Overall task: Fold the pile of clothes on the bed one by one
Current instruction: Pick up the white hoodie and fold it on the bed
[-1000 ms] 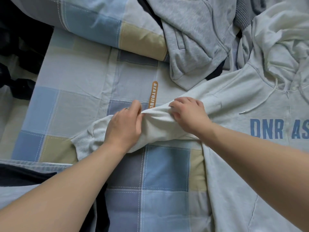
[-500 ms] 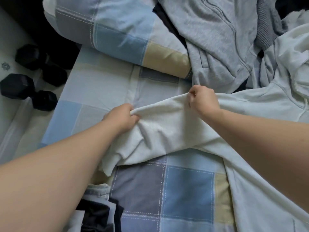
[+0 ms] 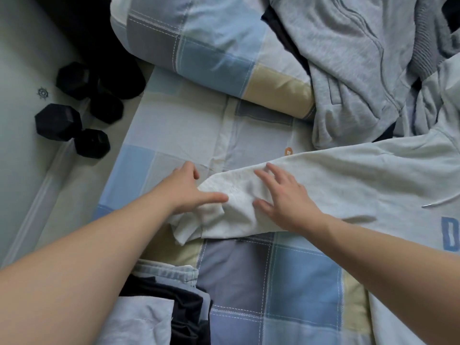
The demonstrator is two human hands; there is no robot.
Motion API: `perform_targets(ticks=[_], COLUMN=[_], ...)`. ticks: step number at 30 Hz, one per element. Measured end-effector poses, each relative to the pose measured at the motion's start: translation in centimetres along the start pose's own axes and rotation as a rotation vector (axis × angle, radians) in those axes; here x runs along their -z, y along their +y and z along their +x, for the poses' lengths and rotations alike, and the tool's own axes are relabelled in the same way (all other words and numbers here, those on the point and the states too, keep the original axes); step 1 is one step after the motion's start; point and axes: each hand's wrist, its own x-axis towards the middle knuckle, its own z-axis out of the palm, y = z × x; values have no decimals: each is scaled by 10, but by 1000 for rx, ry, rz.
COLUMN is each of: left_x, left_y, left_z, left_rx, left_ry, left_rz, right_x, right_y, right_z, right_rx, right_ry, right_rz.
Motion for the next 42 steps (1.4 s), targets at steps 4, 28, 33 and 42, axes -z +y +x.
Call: perform_targets(ticks=[4,28,33,42], left_x=[-12,24,9,-96], left_y=[-10,-74,-27,86], left_z=[-9,-13,-28,-41], left_rx=[40,156,-152,-363], left_ry=[-47,328,353,221], left_rz=[276,58,213,350], right_x=[4,-5,-16,-1], right_y=[-22,-85,-57,116], right_z=[26,75,24,-66], right_rx=[4,-59,72,-100], right_ry=[22,303,372,304], right_rz=[-90,120,16,-84])
